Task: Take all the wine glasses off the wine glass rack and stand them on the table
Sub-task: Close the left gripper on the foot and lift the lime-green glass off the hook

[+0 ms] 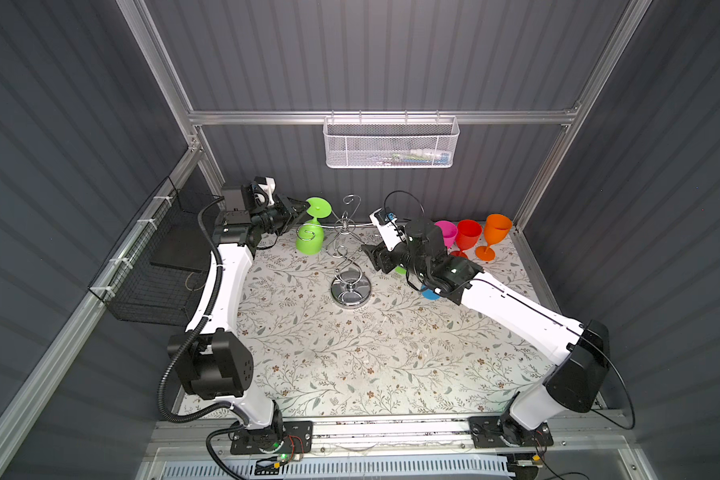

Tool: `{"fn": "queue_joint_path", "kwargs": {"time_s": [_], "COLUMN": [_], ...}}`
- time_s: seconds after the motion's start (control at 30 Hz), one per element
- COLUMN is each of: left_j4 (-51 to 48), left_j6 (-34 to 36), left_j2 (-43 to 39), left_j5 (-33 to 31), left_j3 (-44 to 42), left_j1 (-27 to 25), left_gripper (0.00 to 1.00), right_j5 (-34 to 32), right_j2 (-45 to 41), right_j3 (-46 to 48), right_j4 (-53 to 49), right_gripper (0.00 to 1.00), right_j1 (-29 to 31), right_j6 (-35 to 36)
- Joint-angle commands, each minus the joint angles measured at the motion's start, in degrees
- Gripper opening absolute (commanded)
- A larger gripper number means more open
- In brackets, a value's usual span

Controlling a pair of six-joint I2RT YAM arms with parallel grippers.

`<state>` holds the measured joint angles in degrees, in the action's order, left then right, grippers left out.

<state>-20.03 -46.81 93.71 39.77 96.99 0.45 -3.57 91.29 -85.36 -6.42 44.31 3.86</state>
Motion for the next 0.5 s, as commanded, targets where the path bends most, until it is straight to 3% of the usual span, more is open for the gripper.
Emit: {"fn": "queue_joint_path", "kwargs": {"time_s": [0.0, 0.23, 0.47], "left_j4": [2.67, 3.19, 3.86], "left_j6": [-1.18, -1.20, -1.78], "left_j2": [-1.52, -1.17, -1.07], "left_j5": [1.88, 1.98, 1.89], "left_j3": [-0.85, -1.67, -2.16], "left_j1": [-0.18, -0.18, -0.18], "left_gripper": [0.17, 0.14, 0.03], "right_j5": [0.20, 0.21, -0.03], "right_j2": [-1.64, -1.68, -1.90], "right_j3": [0.55, 0.59, 0.98], "right_j4": [1.55, 1.54, 1.67], "right_gripper": [0.69, 0.68, 0.68], "right_j1": [-0.45, -0.44, -0.46], "right_j6": [-0.87, -0.87, -0.79]}}
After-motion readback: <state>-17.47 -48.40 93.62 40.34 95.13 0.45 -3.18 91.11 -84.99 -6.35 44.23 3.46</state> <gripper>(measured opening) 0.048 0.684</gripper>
